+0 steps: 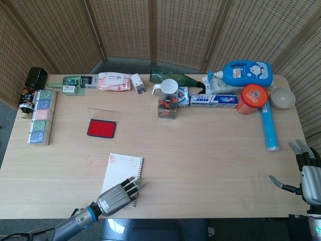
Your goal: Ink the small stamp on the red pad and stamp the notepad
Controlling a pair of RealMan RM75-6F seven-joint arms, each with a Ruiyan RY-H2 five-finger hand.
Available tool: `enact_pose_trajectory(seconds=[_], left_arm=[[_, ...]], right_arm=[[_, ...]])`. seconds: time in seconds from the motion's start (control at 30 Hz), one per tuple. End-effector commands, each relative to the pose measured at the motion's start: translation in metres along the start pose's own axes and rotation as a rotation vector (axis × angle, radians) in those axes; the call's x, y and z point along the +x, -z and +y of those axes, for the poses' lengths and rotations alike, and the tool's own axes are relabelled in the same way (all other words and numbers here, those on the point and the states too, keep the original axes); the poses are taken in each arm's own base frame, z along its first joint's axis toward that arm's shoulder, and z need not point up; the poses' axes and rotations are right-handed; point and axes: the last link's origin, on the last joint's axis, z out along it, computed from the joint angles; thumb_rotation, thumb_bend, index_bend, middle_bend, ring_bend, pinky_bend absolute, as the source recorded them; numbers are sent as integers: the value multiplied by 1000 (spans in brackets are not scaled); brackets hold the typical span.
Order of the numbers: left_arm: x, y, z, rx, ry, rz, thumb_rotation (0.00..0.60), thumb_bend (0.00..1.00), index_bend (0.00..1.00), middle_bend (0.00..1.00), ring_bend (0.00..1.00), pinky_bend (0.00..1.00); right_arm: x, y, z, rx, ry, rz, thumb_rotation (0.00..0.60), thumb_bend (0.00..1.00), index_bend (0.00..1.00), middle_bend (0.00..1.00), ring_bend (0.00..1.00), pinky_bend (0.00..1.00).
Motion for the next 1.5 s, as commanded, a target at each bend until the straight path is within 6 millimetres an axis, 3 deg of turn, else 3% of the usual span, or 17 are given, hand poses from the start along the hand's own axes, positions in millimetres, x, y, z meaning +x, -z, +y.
enact_pose_trajectory(seconds=[0.03, 0.3, 0.73, 1.07, 1.5], left_arm=[[0, 0, 0, 0, -1, 0, 600, 421, 733, 0, 0, 101], [2, 0, -1, 5, 2, 4, 600, 420, 733, 0, 0, 101], [42, 12, -24, 81, 19, 121, 600, 418, 733, 0, 0, 102], [50, 44, -83, 303, 53, 137, 600, 415, 733, 0, 0, 102], [24, 75, -158, 596, 141, 73, 600, 413, 733, 0, 0, 101]], right_arm=[[0, 0, 0, 0, -1, 0, 398, 0, 0, 0, 0, 0], [1, 0, 0, -1, -2, 2, 399, 0, 0, 0, 0, 0], [-1, 0, -1, 0, -3, -6, 400, 0, 0, 0, 0, 0], [-1, 0, -1, -1, -1, -8, 400, 0, 0, 0, 0, 0], [-6, 1, -2, 3, 12, -21, 399, 0, 0, 0, 0, 0]])
